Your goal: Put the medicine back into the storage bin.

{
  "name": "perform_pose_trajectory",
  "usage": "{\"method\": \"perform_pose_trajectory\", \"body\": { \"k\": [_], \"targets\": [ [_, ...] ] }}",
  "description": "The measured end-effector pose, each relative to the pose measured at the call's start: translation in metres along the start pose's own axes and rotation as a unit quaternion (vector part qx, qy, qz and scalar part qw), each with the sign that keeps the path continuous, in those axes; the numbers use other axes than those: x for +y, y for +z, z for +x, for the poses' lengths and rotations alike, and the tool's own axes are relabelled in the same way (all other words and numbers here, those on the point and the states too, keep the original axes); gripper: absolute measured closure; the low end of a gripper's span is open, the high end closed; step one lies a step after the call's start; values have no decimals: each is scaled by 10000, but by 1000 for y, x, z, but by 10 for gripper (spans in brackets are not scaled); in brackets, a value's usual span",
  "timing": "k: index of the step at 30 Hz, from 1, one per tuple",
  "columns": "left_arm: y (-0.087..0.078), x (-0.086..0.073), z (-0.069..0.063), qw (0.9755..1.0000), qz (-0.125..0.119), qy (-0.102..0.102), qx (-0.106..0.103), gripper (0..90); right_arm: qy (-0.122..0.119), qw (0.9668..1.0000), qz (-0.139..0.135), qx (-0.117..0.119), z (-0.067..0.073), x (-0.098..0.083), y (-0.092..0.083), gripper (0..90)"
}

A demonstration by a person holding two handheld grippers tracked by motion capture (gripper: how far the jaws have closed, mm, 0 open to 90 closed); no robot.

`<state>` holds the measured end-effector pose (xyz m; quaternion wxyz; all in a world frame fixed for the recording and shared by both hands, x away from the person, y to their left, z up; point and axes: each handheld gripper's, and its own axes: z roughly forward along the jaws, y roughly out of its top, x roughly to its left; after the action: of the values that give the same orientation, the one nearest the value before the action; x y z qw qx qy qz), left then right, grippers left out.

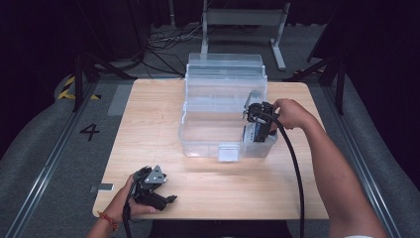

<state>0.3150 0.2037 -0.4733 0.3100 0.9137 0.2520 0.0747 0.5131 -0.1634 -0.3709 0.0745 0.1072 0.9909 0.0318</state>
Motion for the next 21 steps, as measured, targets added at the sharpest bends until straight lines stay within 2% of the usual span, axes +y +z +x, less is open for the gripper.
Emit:
{"method": "perform_pose_trajectory", "body": {
  "k": [4, 5, 7, 9, 12, 13, 15, 16, 17, 18, 19, 20, 21],
  "targets": [
    [0, 0, 0, 10000, -9, -22, 6, 165, -43, 9999, -93, 42, 0, -1, 0, 41],
    [0, 0, 0, 10000, -8, -20, 8, 165, -59, 9999, -83, -6, 0, -1, 0, 39],
    [0, 1, 0, 10000, 20, 21, -8, 166, -239, 9991, -242, -244, 4, -3, -1, 40],
    [0, 1, -1, 10000, 7, -2, -11, 167, -164, 9990, -203, -359, 5, -4, -2, 41],
    [1, 1, -1, 10000, 1, -8, -15, 167, -180, 9974, -540, -432, 5, -5, -5, 45],
    [1, 1, -1, 10000, -1, -7, -13, 167, -161, 9966, -709, -401, 6, -6, -7, 46],
    [0, 1, -1, 10000, 13, 4, -9, 167, -133, 9963, -806, -272, 6, -8, -7, 46],
    [1, 1, -1, 10000, -5, -14, -15, 166, -115, 9954, -930, -176, 6, -8, -7, 47],
    [1, 1, -1, 10000, 1, 4, -11, 167, -151, 9945, -1021, -182, 5, -9, -8, 50],
    [1, 1, -1, 10000, -18, -22, -17, 167, -55, 9921, -1250, -73, 7, -11, -9, 52],
    [1, 1, -1, 10000, -3, -10, -18, 167, -111, 9901, -1402, 13, 7, -12, -10, 55],
    [1, 1, -1, 10000, -5, -3, -15, 167, -130, 9868, -1616, -10, 6, -13, -10, 95],
    [0, 1, -1, 10000, 13, -1, -16, 167, -77, 9845, -1749, -66, 7, -14, -11, 202]
  ]
}}
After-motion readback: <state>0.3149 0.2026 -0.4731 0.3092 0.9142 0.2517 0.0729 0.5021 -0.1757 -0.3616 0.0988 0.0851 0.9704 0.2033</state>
